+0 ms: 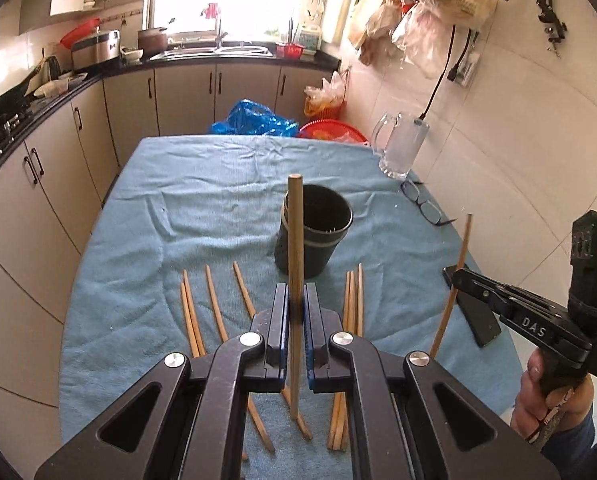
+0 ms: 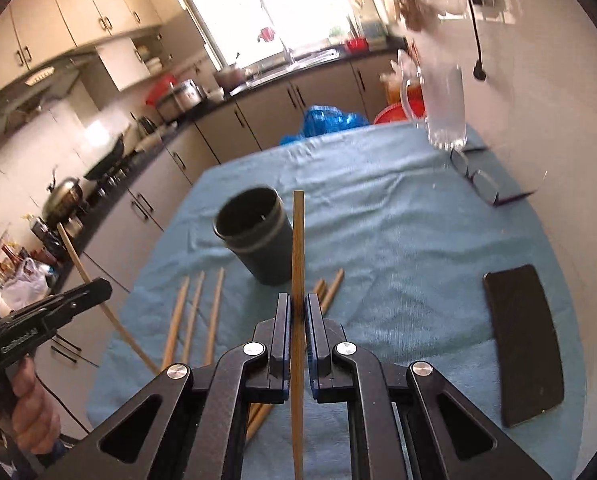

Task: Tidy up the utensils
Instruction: 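Lift both held chopsticks upright and carry them over the black utensil cup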

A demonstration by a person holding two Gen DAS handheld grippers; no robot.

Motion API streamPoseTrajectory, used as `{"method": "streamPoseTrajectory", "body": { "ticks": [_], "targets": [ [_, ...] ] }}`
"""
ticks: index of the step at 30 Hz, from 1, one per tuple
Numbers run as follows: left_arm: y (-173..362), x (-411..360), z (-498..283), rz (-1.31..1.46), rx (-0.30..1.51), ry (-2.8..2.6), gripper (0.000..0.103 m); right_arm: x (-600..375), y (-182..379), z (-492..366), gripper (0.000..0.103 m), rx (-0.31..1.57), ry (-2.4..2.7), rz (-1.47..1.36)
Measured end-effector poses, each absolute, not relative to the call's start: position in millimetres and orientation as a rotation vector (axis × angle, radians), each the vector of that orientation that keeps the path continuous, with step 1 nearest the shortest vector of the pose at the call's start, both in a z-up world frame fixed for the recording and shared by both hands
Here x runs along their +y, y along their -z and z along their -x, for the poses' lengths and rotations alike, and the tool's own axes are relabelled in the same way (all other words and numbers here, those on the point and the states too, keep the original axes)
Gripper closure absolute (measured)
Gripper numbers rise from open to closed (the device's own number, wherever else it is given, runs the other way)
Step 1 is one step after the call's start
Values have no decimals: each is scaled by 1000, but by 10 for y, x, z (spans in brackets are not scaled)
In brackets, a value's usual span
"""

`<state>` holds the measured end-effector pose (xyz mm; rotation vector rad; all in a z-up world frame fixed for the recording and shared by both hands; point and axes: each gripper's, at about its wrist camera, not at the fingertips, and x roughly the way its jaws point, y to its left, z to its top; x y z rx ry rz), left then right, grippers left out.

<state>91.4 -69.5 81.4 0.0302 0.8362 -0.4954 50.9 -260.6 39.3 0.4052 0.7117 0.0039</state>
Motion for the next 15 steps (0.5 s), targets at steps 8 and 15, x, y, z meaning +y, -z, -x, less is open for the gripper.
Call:
{"method": "streamPoseTrajectory", "body": {
  "ticks": [8, 15],
  "targets": [
    [-1024, -711, -861, -40, 788, 486, 97, -2582, -637, -403, 96, 635, -10, -393],
    [-1257, -740, -910, -44, 749, 484, 97, -2600, -876, -428, 96, 584, -11, -389]
  ]
}}
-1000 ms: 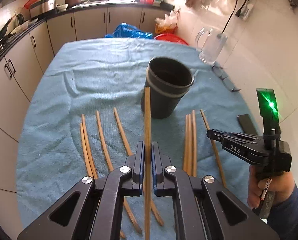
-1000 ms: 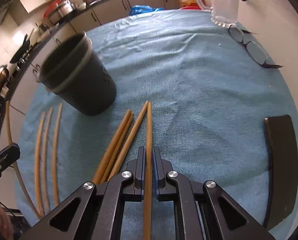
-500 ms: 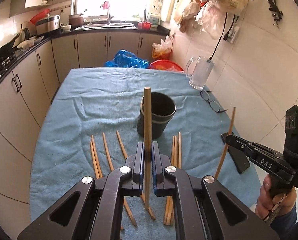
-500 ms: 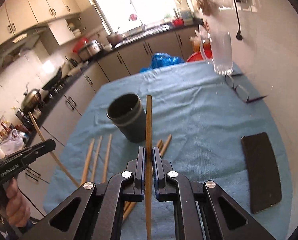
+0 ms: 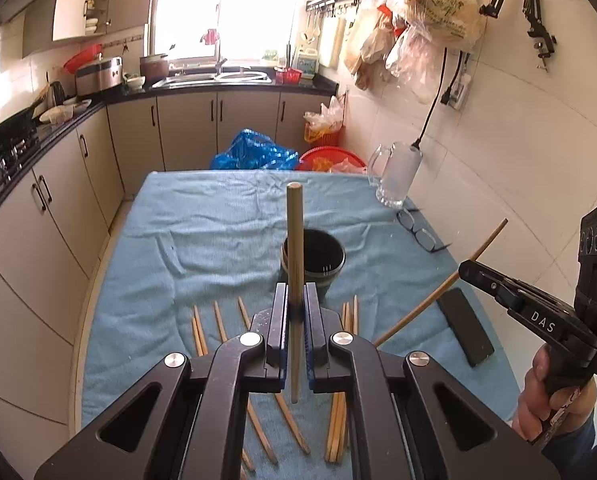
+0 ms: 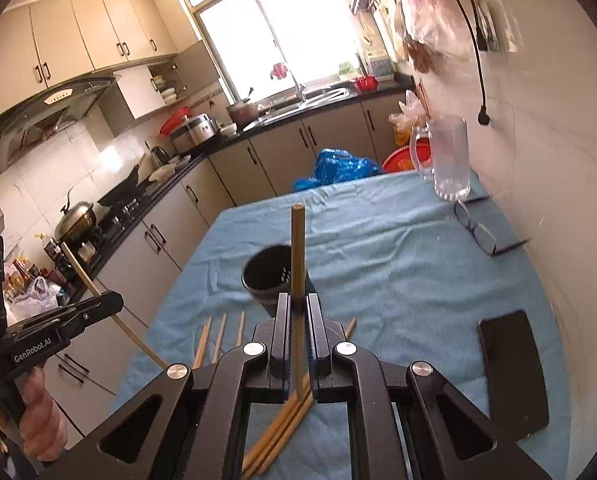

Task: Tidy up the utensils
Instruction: 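Lift both held chopsticks upright and carry them over the black utensil cup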

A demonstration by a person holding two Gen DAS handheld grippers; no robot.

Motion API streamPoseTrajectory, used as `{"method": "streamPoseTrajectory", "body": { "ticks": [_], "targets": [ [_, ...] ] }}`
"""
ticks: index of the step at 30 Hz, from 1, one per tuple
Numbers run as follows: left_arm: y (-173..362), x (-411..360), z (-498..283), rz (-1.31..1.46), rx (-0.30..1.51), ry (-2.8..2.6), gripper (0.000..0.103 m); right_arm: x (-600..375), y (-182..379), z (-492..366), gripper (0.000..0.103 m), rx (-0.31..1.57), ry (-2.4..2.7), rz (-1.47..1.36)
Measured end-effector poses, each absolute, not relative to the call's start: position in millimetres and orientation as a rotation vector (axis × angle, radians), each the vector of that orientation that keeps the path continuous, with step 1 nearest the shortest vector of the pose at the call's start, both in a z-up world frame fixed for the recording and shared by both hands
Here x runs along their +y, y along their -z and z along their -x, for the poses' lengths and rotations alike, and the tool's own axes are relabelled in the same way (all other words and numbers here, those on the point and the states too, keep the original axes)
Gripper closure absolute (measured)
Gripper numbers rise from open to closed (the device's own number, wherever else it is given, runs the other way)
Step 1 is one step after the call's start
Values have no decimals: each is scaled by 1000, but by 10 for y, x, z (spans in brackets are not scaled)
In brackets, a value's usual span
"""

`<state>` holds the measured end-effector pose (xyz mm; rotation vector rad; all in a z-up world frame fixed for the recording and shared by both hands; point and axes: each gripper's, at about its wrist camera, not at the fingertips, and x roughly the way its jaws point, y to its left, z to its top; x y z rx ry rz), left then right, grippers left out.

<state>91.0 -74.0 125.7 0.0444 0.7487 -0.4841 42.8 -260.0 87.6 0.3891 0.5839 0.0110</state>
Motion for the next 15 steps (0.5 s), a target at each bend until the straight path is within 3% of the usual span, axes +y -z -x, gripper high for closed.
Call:
{"method": "streamPoseTrajectory", "body": {
  "ticks": [15],
  "targets": [
    [-1921, -845, -1443, 25, 704, 493, 97, -2719, -1593, -768, 96, 477, -40, -439]
  ]
}}
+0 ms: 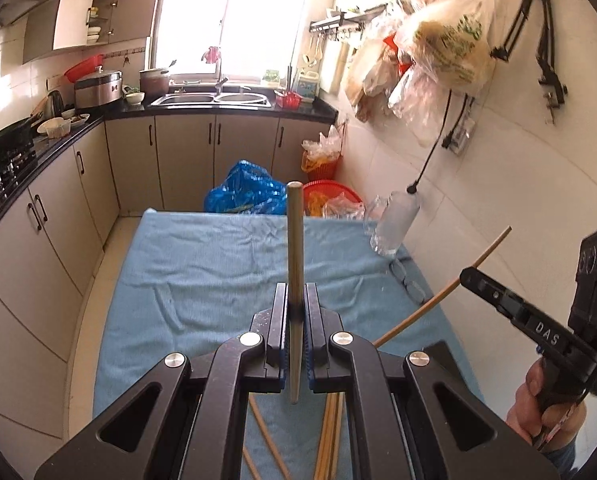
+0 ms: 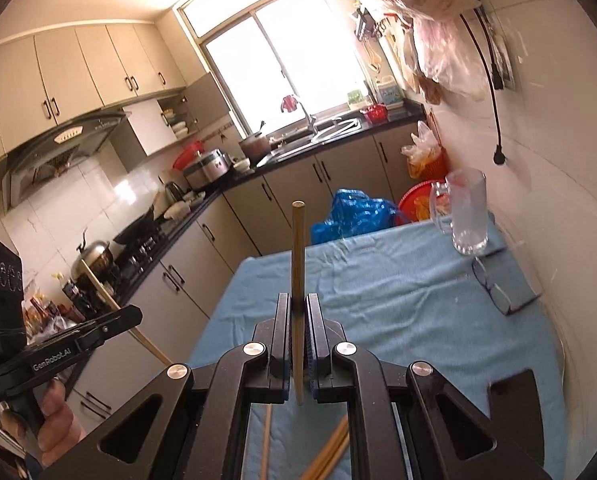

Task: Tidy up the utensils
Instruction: 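Lift both held chopsticks upright and carry them over the black utensil cup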

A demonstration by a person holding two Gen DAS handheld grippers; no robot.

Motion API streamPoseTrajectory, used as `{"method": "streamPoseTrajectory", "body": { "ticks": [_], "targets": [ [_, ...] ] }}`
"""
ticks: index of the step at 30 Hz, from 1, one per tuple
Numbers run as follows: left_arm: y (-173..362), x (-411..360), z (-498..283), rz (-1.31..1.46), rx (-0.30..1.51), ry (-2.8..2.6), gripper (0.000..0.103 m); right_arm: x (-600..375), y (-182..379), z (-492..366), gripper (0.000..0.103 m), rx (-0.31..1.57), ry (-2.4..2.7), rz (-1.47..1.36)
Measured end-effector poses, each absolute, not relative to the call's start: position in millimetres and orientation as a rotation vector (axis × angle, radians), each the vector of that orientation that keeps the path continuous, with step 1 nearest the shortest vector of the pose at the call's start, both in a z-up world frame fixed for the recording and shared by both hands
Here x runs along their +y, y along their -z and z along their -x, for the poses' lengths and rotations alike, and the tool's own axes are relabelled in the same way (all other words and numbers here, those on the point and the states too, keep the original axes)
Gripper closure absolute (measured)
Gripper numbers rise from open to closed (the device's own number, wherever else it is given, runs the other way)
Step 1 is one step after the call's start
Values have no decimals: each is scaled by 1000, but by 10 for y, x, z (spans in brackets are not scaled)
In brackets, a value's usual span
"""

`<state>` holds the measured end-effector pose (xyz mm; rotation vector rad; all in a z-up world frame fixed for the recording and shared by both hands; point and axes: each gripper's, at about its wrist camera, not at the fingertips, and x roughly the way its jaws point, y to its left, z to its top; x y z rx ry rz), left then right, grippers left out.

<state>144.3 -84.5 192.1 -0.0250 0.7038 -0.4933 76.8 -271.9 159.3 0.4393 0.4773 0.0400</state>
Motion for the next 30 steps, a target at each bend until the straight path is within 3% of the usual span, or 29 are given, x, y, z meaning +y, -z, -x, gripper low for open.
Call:
{"method": "streamPoseTrajectory", "body": {
  "ticks": [11, 30],
  "targets": [
    [-1843, -1060, -2069, 119, 736, 495, 97, -2810, -1733, -1273, 96, 473, -16, -453],
    [-964, -1203, -2594, 139, 903, 480, 97, -2813, -744, -2010, 95, 722, -62, -539]
  ]
}}
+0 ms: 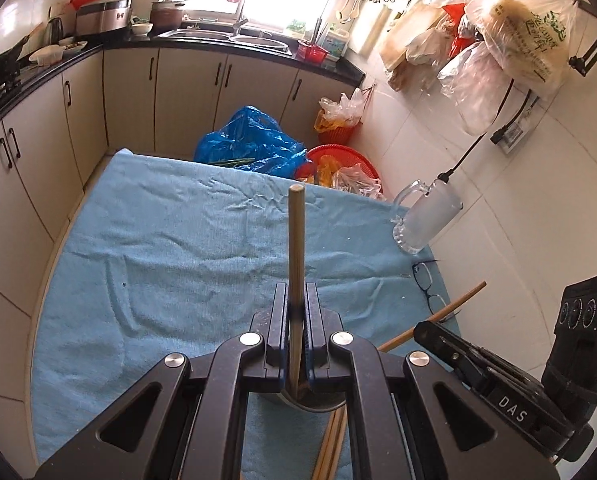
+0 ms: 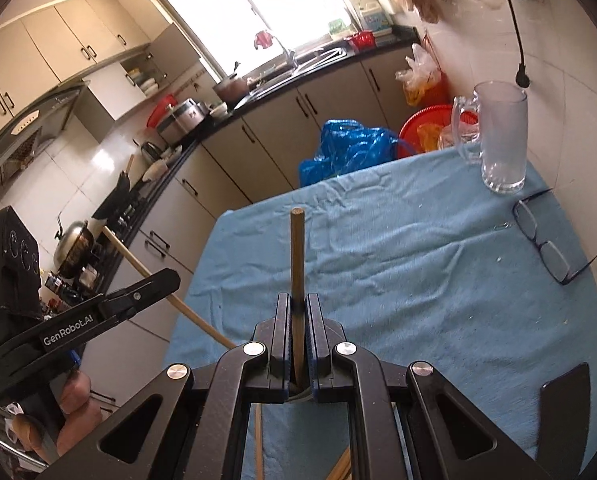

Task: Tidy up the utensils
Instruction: 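Lift both held chopsticks upright and carry them over the black utensil cup, then open the left tool over the cup while the right tool opens too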

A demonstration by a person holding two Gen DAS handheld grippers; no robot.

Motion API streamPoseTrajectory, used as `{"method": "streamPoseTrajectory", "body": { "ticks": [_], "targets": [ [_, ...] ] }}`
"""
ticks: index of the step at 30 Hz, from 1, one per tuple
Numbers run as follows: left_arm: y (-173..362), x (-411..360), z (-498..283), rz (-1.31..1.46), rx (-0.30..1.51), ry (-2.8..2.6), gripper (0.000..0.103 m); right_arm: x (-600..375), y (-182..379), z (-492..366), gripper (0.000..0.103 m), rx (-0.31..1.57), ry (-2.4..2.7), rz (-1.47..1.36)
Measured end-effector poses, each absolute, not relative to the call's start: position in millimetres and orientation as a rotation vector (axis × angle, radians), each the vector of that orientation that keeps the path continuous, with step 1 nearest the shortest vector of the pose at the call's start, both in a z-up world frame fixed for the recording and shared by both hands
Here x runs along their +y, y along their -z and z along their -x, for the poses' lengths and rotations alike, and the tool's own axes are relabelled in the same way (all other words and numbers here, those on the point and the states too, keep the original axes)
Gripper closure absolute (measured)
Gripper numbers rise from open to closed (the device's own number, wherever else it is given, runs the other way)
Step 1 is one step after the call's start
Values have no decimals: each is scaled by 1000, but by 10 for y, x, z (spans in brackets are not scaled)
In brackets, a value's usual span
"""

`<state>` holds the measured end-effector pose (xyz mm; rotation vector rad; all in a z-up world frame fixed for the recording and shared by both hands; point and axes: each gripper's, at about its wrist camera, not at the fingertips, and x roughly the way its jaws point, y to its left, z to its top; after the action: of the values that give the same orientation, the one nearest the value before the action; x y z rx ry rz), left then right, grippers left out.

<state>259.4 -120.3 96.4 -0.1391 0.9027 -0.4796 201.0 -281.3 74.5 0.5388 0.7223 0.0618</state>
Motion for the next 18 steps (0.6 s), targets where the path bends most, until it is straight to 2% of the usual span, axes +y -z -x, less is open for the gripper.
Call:
{"method": "streamPoseTrajectory", "body": {
  "ticks": [3, 6, 10, 18],
  "targets": [
    [-978, -1204, -2566, 125, 882, 479, 96, -2804, -722, -2005, 93, 720, -62, -549],
    [-1032, -1178, -2546, 130, 872, 485, 93, -2816, -763, -1975, 82, 705, -54, -543],
    [-1128, -1100, -2451, 137, 843, 484, 76, -2862, -860, -1827, 81, 668, -50, -543],
    [-1144, -680, -2004, 159, 813, 459, 74, -2873, -732, -1228, 72, 646, -65, -556]
  ]
}}
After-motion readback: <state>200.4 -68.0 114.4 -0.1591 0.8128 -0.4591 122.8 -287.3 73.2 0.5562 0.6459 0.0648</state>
